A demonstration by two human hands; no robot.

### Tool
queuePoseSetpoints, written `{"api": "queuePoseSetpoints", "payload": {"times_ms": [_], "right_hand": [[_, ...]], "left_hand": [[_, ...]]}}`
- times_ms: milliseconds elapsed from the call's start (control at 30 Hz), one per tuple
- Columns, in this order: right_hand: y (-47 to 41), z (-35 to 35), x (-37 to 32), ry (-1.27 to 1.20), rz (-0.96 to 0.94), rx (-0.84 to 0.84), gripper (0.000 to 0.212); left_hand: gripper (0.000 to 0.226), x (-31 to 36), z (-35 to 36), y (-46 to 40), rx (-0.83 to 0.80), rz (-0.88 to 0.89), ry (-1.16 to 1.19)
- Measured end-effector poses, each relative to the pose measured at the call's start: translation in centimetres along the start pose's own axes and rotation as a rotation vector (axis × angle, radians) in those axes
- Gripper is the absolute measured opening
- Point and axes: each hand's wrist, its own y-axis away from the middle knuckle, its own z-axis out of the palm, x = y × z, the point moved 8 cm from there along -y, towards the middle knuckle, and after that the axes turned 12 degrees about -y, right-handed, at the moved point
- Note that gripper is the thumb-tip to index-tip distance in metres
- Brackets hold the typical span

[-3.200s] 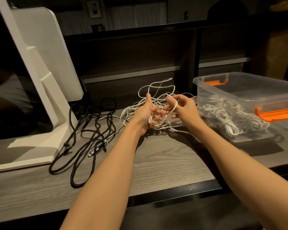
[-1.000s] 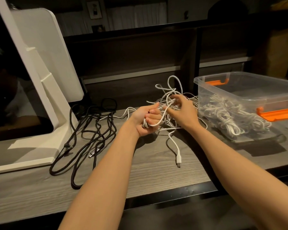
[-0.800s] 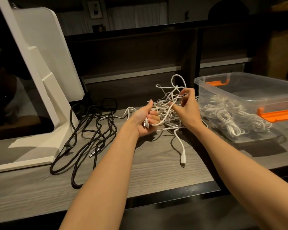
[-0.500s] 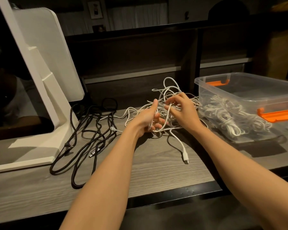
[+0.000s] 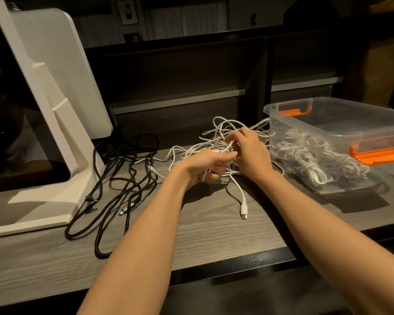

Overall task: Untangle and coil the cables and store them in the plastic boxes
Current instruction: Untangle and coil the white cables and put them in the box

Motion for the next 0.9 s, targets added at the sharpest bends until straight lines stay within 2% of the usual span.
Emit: {"api": "queuePoseSetpoints", "payload": {"times_ms": [100, 167, 267, 333, 433, 500, 567, 667, 767, 833, 900], "right_hand": [[0.1, -0.5, 0.6, 0.03, 0.042, 0.042, 0.023], [0.0, -0.6, 0.8, 0.089, 0.077, 0.04, 0.026], [0.0, -0.4, 0.6, 0.16, 0.081, 0.06, 0.028], [-0.1, -0.2, 0.5, 0.153, 0.077, 0.064, 0.026], [-0.1, -0.1, 0.4, 0.093, 0.085, 0.06, 0.027], [-0.1, 0.0, 0.6, 0.038, 0.12, 0.051, 0.031], [-0.1, 0.1, 1.0, -0.004, 0.157, 0.04, 0.034], [0.0, 0.0, 1.2, -0.018, 0.176, 0.029, 0.032], [0.0, 0.2, 1.5, -0.005, 0.191, 0.009, 0.032], [-0.1, 0.3, 2.6, -0.057, 0.252, 0.015, 0.033], [-0.2, -0.3, 3.8, -0.127, 0.301, 0.04, 0.03]], "left_hand": [[0.04, 0.1, 0.0, 0.0, 0.011, 0.019, 0.07], [0.041, -0.1, -0.9, -0.2, 0.164, 0.028, 0.146], [0.038, -0.3, -2.8, 0.0, 0.474, 0.064, 0.081], [0.029, -0.1, -3.0, 0.1, 0.558, 0.096, 0.107], [0.021, 0.5, -2.5, -0.1, 0.542, 0.208, 0.303], [0.025, 1.1, -2.2, -0.2, 0.496, 0.293, 0.382], [0.031, 1.3, -2.2, 0.0, 0.485, 0.333, 0.405], [0.039, 1.0, -3.0, 0.4, 0.569, 0.338, 0.413], [0.04, 0.6, -4.0, 0.7, 0.645, 0.291, 0.53], [0.04, -0.2, -3.8, 0.3, 0.575, 0.191, 0.733], [0.042, -1.3, -3.3, 0.0, 0.498, 0.062, 0.804]]}}
